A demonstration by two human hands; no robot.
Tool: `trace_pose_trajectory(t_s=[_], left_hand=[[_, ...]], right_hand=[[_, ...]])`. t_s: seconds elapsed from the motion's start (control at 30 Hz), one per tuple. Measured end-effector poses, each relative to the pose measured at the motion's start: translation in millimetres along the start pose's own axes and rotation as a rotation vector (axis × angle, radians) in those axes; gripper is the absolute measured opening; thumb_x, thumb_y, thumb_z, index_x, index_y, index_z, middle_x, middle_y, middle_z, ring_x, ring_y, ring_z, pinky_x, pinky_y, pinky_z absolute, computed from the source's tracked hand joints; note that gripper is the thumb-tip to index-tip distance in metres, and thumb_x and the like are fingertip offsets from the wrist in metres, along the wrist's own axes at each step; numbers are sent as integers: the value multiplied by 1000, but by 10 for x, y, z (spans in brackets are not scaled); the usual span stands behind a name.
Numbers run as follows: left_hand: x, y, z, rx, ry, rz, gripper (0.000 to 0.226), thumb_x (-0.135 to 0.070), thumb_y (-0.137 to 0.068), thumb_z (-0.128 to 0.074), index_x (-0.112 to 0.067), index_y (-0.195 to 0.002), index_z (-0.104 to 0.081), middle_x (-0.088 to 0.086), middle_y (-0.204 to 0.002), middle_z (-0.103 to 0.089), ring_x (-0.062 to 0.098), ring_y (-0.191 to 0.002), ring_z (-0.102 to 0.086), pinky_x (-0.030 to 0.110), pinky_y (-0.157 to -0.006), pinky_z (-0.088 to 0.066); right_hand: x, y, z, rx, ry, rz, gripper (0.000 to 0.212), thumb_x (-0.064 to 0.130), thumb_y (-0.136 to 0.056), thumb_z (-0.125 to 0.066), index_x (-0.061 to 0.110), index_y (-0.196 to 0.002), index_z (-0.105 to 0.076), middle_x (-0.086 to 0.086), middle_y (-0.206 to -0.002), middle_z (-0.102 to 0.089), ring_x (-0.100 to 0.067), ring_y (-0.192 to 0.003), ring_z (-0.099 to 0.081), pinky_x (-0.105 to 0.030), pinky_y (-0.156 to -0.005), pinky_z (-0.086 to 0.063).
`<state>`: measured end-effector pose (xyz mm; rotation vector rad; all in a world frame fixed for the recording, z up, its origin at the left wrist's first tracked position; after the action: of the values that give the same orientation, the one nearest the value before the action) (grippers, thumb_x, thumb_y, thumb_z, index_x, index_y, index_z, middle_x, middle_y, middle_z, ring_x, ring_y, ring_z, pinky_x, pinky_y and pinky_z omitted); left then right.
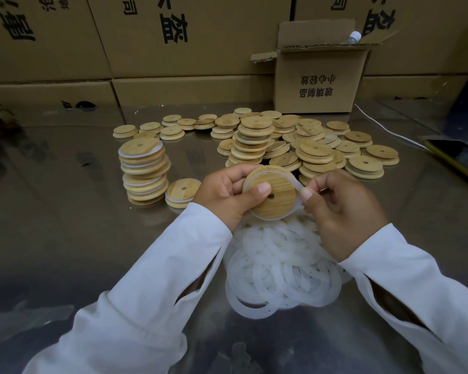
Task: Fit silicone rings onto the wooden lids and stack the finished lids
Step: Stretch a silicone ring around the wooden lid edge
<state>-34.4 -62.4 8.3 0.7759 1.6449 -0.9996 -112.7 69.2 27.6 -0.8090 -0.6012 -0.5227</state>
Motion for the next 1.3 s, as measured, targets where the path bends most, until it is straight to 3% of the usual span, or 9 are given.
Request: trace_pose_trajectory(t_s=[0.27,0.53,0.7,0.9,1.0,1.17,1.3], left_hand=[[-18,7,13,-26,-19,-21,21,1,-79,-58,-8,-97,-63,0,-77,-71,17,-77,-67,29,-74,-55],[62,25,-19,-2,22,66,33,-18,-64,-64,-9,-96,-66,8,-82,-72,24,-81,-67,39,-75,-56],[71,21,7,-31,23,91,28,-17,-66,-65,-10,-94,-68,8,-81,-73,22,-79,-68,39,-74,-56],[62,21,21,-85,9,99,14,-5,-80,-61,-12,-91,-67,3,-74,-72,17,-72,-68,36,-71,-57],[-8,0,162,-250,15,67,14,-4,-81,-62,-15,-87,-66,0,-74,-71,14,-72,-67,32,-66,-59],[-146,16,664,-669,-84,66,6,-13,-83,-66,-19,-86,-64,-3,-79,-65,17,-78,-65,27,-59,-57],[-129,112,985,-893,-344,163,10,-24,-82,-67,-23,-91,-63,0,-83,-64,27,-85,-64,40,-83,-54]], right_hand=[[23,30,-8,10,-38,-1,26,16,-86,-55,30,-67,-46,4,-79,-54,-8,-68,-52,-3,-55,-32],[-11,25,20,5,-175,-48,18,17,-83,-60,27,-69,-54,-1,-80,-60,-18,-76,-58,-24,-69,-44],[-58,11,-1,11,-321,-133,16,16,-80,-64,25,-67,-60,3,-61,-61,-14,-59,-57,-18,-58,-48],[-79,24,-26,16,-382,-164,11,18,-81,-62,25,-72,-63,11,-54,-62,-7,-57,-57,-9,-56,-45],[-85,23,-24,10,-385,-186,11,18,-82,-61,26,-74,-62,6,-62,-60,-6,-55,-57,-7,-54,-44],[-105,20,-39,36,-370,-209,11,15,-83,-62,25,-80,-60,6,-72,-61,-1,-54,-56,-5,-52,-43],[-139,27,-73,62,-346,-225,14,13,-83,-62,25,-77,-60,4,-73,-61,-10,-59,-57,-9,-56,-44]])
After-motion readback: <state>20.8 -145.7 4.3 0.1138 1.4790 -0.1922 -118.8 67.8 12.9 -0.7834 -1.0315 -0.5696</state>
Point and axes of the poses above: each hand's wrist, its own y-axis away from the middle knuckle, its own z-axis out of the back of the hand, x = y × z, the point moved 6 cm from there along -y, towards the middle knuckle
